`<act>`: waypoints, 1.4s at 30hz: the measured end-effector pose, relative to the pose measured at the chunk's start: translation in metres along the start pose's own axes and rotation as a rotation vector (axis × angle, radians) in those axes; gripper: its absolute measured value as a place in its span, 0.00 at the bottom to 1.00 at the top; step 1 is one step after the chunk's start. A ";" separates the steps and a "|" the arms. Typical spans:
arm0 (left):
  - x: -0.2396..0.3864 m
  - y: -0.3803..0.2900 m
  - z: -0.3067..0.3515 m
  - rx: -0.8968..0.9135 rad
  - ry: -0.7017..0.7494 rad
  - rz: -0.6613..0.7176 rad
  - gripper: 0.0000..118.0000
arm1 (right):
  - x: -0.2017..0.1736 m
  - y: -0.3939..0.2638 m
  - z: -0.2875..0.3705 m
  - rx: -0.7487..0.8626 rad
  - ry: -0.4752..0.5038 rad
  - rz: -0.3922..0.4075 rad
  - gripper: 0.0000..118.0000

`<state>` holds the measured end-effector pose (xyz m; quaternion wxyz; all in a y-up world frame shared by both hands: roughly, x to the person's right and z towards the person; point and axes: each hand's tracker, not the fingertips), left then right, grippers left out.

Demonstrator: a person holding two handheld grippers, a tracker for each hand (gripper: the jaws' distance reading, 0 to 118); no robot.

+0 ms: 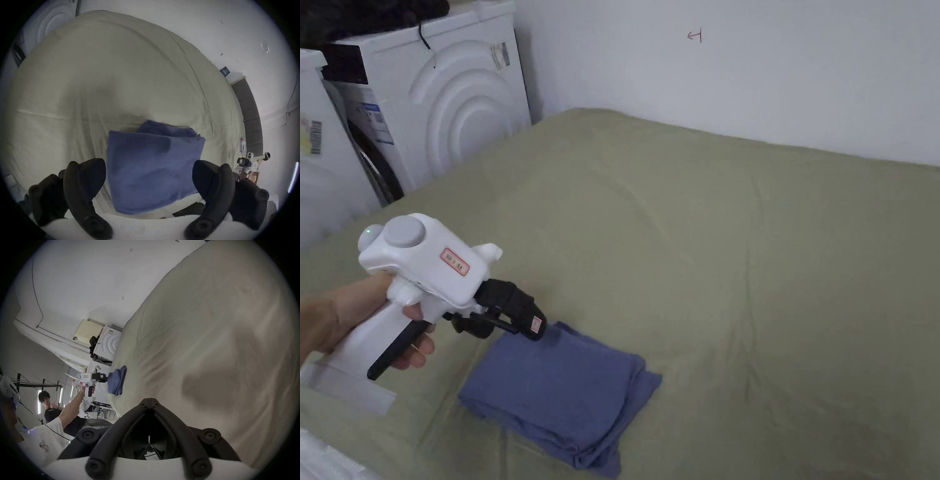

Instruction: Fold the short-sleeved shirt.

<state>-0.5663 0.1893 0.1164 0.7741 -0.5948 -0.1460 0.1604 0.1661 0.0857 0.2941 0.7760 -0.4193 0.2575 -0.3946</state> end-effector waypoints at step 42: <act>0.492 -0.225 -0.005 1.131 0.237 -0.545 0.01 | -0.216 0.000 0.152 0.933 -0.798 0.918 0.00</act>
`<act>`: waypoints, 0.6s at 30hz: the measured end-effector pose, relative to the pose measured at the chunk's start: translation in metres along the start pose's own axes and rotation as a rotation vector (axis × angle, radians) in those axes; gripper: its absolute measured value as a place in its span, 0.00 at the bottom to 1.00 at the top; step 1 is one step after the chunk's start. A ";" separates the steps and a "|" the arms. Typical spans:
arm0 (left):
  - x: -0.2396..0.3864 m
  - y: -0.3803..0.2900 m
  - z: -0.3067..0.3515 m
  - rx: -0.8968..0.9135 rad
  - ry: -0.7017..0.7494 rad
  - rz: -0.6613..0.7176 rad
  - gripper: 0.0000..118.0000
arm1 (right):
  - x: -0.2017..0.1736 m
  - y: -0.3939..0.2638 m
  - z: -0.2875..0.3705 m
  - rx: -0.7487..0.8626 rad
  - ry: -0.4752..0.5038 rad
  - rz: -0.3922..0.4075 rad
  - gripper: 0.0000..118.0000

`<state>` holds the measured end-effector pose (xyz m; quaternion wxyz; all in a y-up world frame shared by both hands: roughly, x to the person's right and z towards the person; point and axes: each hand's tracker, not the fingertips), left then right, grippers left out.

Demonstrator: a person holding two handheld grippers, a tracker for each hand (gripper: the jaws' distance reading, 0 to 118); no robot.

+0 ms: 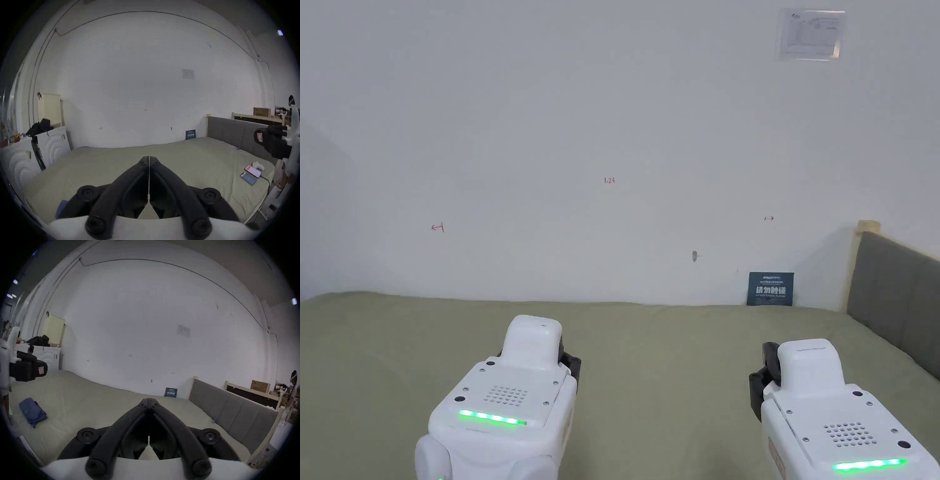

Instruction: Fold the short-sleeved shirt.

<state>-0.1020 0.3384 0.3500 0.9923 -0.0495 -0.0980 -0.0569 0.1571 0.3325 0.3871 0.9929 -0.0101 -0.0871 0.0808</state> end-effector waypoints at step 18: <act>-0.009 0.010 0.000 -0.011 0.093 0.079 1.00 | -0.005 0.015 0.000 0.008 0.029 -0.079 1.00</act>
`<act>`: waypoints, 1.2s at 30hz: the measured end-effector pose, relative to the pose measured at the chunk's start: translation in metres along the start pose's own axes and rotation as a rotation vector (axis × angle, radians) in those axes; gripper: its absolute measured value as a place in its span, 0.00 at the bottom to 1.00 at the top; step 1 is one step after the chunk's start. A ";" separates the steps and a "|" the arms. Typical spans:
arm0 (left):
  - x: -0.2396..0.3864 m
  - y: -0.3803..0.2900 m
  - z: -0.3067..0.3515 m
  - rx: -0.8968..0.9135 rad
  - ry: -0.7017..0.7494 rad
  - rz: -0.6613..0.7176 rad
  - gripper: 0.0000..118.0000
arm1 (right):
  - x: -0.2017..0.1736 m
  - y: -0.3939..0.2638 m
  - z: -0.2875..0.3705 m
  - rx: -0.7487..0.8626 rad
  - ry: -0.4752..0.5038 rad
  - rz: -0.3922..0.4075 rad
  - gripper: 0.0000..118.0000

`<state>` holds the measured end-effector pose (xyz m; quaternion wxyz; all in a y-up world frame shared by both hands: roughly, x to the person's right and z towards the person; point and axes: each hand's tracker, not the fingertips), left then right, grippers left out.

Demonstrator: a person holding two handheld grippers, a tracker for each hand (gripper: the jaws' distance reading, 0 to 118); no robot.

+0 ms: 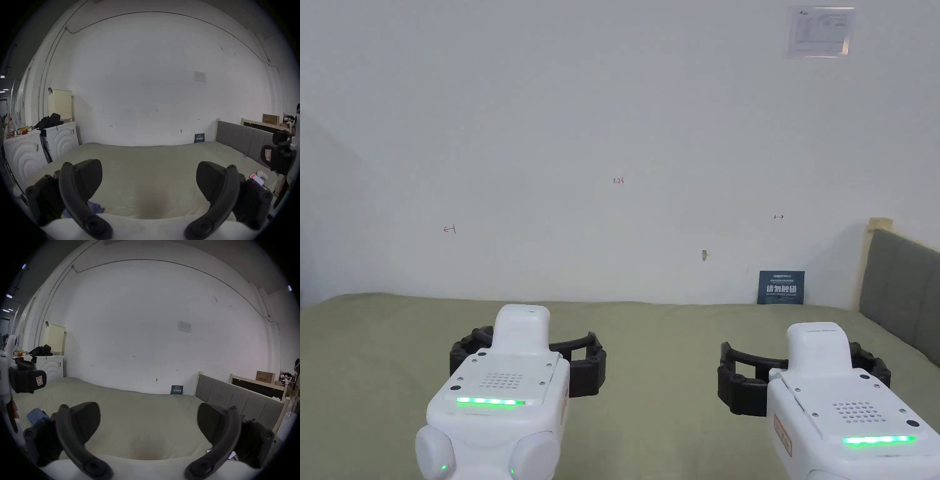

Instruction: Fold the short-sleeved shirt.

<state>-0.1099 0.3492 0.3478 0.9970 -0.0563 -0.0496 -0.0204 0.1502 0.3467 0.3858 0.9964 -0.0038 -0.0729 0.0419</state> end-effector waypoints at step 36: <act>-0.004 0.002 0.018 0.005 -0.013 0.022 1.00 | -0.001 -0.004 0.004 0.001 0.011 0.036 1.00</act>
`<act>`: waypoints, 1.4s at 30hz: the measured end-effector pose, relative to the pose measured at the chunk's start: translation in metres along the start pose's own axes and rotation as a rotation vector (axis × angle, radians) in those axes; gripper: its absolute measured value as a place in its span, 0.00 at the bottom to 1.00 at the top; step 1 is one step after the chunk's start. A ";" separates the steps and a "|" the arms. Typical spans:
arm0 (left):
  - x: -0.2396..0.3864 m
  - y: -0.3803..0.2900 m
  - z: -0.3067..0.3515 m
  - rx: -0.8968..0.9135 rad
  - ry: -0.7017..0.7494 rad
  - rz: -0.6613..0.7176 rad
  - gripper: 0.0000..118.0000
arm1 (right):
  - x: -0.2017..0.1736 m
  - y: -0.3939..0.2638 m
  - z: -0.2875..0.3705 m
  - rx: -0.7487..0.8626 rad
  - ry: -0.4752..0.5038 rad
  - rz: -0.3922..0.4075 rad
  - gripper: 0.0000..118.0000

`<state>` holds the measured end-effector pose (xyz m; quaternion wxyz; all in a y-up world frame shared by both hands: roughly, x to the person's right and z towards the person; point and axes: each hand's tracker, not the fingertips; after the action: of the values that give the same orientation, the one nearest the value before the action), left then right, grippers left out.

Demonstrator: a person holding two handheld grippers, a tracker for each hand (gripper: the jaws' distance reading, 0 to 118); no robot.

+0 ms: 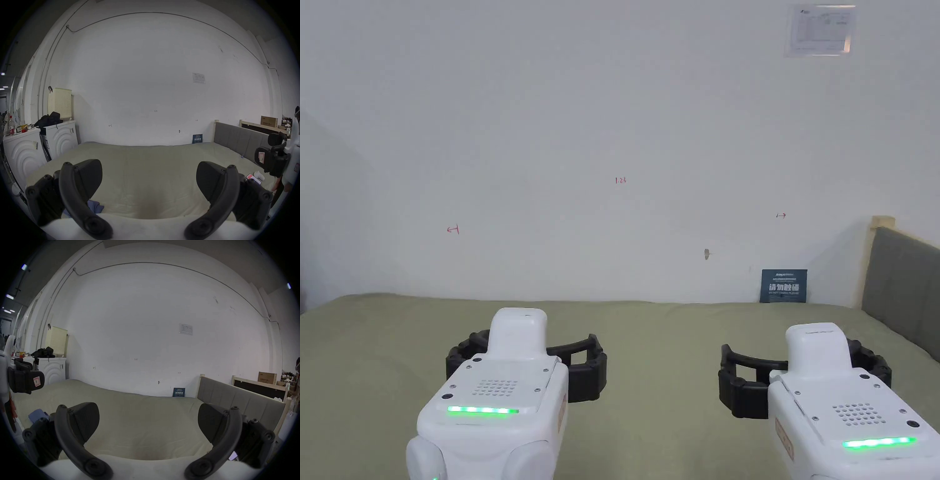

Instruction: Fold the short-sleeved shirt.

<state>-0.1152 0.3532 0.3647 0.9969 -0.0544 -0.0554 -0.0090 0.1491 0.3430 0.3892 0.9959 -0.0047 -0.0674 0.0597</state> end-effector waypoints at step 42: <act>-0.003 0.014 0.006 -0.031 -0.032 0.010 1.00 | -0.006 0.028 0.006 -0.127 -0.051 -0.022 1.00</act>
<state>-0.1183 0.3674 0.3684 0.9950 -0.0703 -0.0708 -0.0042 0.1389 0.3699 0.3935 0.9922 -0.0655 -0.0967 0.0445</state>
